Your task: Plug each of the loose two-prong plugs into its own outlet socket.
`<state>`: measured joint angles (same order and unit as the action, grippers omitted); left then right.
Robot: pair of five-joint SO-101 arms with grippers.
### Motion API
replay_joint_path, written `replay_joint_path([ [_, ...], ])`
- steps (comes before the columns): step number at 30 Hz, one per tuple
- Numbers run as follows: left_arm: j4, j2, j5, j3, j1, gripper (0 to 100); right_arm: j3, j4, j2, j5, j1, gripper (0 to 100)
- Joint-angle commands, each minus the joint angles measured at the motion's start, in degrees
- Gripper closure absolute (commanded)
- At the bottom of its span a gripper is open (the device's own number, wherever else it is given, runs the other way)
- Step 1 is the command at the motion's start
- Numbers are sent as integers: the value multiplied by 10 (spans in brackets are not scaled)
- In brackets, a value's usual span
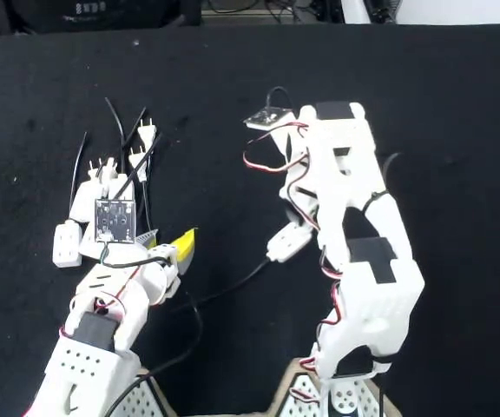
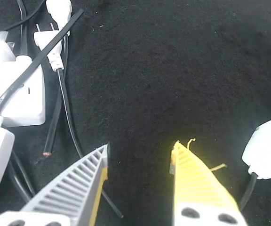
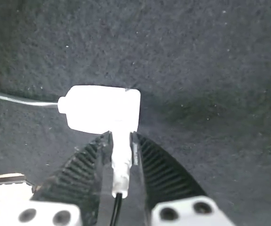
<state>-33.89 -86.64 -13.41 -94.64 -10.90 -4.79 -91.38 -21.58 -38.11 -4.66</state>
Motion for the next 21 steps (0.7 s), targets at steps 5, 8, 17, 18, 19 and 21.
replay_joint_path([
  [5,-2,-5,1,9,2,780,-17,12,0,11,27,988],
  [8,-2,-5,1,9,2,780,-18,21,0,39,26,988],
  [17,-2,-5,1,9,2,780,1,24,0,73,-4,988],
  [18,-2,-5,1,9,2,780,10,29,0,73,-12,988],
  [19,-2,-5,1,9,2,780,21,40,0,75,-19,988],
  [21,-2,-5,1,9,2,780,39,67,1,89,-26,988],
])
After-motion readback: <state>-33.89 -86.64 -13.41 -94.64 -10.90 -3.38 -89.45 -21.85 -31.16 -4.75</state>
